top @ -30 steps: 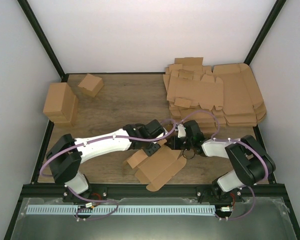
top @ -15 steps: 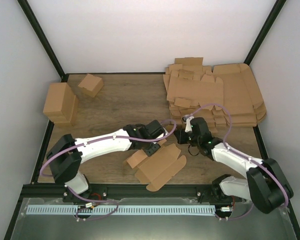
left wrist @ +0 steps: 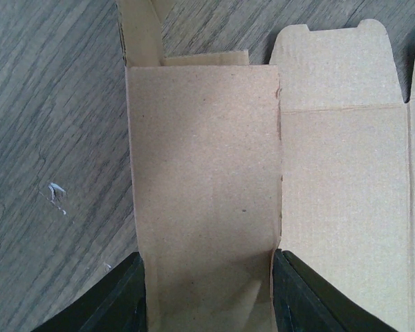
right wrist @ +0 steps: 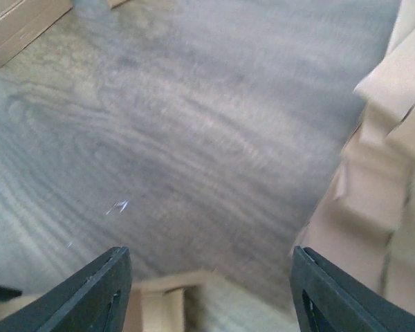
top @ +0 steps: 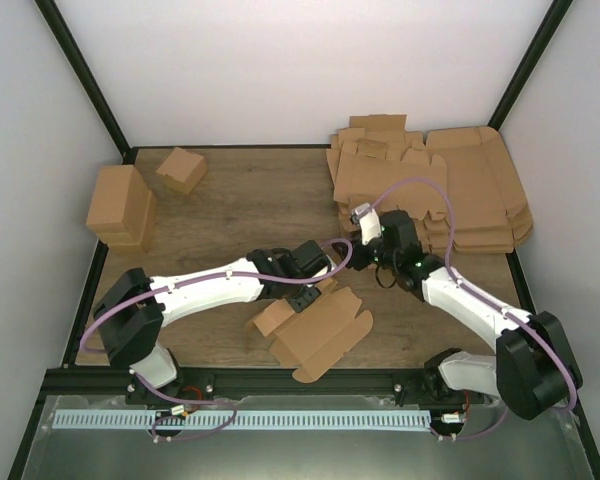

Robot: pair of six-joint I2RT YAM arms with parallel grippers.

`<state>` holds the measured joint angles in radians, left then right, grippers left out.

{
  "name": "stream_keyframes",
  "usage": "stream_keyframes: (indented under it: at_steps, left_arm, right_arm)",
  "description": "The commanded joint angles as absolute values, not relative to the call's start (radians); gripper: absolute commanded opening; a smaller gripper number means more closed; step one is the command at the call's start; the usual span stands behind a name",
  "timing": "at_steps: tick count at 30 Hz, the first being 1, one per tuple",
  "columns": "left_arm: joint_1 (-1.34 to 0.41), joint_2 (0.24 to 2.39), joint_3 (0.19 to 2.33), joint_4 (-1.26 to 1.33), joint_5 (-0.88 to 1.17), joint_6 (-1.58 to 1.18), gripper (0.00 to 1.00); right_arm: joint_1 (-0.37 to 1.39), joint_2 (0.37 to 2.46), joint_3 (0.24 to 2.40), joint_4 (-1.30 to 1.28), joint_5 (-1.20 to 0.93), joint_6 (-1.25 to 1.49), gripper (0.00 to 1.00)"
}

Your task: Fold the paper box

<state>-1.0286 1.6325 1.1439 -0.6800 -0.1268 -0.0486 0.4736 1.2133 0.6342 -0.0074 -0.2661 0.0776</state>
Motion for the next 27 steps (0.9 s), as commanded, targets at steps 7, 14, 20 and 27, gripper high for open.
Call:
stream_keyframes:
  at_steps: [7, 14, 20, 27]
  left_arm:
    - [-1.032, 1.683, 1.117, -0.731, -0.089, -0.048, 0.48]
    - [-1.031, 1.688, 1.113, -0.731, -0.092, -0.042, 0.48]
    - [-1.029, 1.683, 1.105, -0.733, -0.093, -0.038, 0.48]
    - [-1.031, 1.688, 1.117, -0.741, -0.094, -0.034, 0.48]
  right_arm:
    - [0.454, 1.388, 1.036, -0.473, -0.102, -0.313, 0.72]
    - [0.454, 1.457, 1.089, -0.570, -0.184, -0.421, 0.63]
    - [0.454, 1.512, 1.074, -0.602, -0.315, -0.546, 0.60]
    - [0.453, 1.595, 1.061, -0.555, -0.288, -0.620, 0.52]
